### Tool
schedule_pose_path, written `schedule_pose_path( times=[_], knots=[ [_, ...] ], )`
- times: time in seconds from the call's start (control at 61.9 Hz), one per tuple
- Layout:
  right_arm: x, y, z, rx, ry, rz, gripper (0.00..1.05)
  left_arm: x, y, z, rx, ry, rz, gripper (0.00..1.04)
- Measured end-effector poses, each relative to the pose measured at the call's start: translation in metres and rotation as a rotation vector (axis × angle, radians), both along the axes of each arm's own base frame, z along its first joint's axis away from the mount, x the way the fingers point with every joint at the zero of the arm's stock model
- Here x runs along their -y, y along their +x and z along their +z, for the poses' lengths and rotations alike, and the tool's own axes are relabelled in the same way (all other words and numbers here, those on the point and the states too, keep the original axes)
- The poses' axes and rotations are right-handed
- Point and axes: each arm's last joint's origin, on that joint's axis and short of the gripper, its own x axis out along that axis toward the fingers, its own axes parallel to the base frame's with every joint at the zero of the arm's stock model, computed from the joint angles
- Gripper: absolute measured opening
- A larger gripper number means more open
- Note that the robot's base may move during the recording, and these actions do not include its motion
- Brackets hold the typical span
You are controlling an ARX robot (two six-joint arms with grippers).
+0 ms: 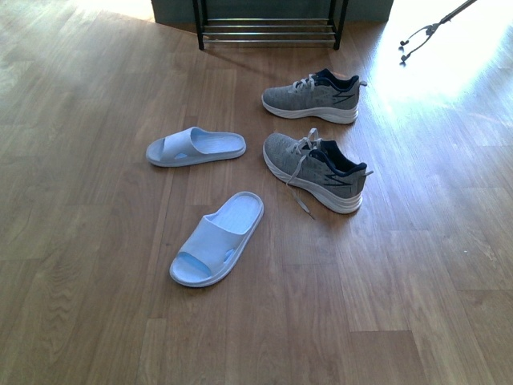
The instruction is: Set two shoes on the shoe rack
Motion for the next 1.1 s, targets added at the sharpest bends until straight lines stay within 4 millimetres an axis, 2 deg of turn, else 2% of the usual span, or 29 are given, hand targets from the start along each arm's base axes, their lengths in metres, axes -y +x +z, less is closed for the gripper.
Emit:
schedule_pose_path(
  times=[1.099],
  knots=[
    [0.0,0.0,0.0,0.0,0.0,0.0,0.96,0.0,0.0,0.0,0.0,0.0,0.0,0.95]
  ],
)
